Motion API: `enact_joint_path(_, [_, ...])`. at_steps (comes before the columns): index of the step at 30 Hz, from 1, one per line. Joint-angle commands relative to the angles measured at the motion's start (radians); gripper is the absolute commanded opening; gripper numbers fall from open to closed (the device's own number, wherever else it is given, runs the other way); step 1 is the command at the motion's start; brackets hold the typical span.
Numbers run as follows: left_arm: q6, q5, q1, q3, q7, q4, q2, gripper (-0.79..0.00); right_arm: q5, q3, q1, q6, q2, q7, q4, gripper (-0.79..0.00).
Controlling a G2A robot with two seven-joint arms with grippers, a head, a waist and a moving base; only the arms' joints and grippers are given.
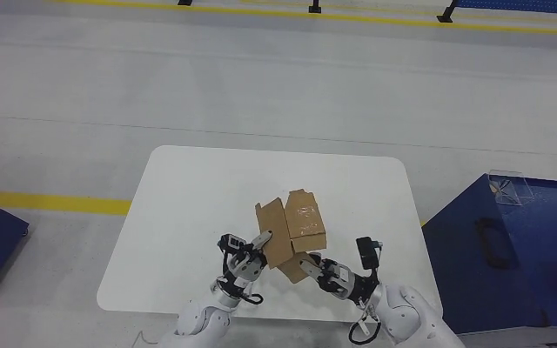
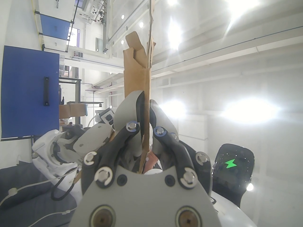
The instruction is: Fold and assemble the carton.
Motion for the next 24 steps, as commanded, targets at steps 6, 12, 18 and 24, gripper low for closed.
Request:
enact_joint_path(6, [0.003,-0.026,0.015,-0.100,0.013,0.030,0.014,0.000,0.058,0.025,-0.003,0.008,0.011,0.033,0.000,-0.785])
enact_joint_path(12, [0.015,-0.022,0.032,-0.227,0.046,0.028,0.035,0.000,0.084,0.068,-0.025,0.070,0.031,0.166,-0.051,-0.785])
enact_joint_path(18, [0.083,0.035,0.051,-0.286,0.012,-0.044,0.051,0.000,-0.053,0.114,-0.067,0.108,0.059,0.372,-0.158,-0.785])
enact_joint_path(24, [0.153,0.144,0.060,-0.285,-0.099,-0.117,0.064,0.000,-0.111,0.138,-0.136,0.101,0.079,0.468,-0.280,-0.785])
